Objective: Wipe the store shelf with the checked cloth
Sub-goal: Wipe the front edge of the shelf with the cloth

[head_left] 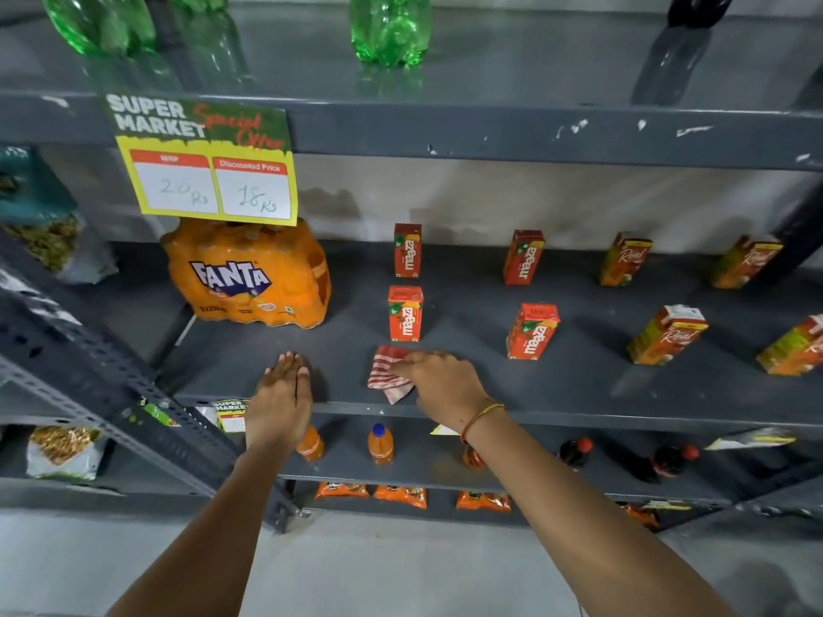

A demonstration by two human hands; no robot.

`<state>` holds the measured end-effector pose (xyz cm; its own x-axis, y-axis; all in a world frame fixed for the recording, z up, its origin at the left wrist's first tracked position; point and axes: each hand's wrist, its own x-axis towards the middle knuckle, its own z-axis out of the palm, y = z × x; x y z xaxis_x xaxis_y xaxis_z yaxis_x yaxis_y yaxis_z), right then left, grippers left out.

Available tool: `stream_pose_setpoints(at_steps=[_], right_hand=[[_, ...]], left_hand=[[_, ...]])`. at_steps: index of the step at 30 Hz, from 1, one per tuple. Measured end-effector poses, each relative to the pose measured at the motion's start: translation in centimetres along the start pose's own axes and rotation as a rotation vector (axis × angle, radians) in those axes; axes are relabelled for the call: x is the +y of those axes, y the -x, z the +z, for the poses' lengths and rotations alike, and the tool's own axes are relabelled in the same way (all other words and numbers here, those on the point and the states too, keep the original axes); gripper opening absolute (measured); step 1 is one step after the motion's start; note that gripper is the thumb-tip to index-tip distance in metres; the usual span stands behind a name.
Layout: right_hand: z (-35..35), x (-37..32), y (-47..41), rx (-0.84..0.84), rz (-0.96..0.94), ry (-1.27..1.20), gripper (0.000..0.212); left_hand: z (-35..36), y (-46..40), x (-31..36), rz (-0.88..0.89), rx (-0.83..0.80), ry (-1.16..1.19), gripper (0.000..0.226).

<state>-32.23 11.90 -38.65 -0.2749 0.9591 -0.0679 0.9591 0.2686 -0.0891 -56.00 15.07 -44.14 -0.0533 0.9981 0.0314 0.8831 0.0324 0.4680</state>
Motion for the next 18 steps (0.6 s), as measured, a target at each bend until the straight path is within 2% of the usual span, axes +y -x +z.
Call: stream_pose_setpoints(at_steps=[13,15,18], right_hand=[[-2.1,6.2,8.0,-0.123,0.317,0.089,0.039],[-3.1,7.2,9.7,-0.217,0.368,0.117,0.030],[-5.2,8.9,12.3,-0.443,0.464,0.259,0.028]], left_hand=[[0.3,-0.1,-0.7,0.093,0.048,0.073,0.042],[0.4,-0.1,-0.9,0.089,0.041,0.074,0.042],[0.3,-0.2,-0.9,0.089,0.030,0.065,0.043]])
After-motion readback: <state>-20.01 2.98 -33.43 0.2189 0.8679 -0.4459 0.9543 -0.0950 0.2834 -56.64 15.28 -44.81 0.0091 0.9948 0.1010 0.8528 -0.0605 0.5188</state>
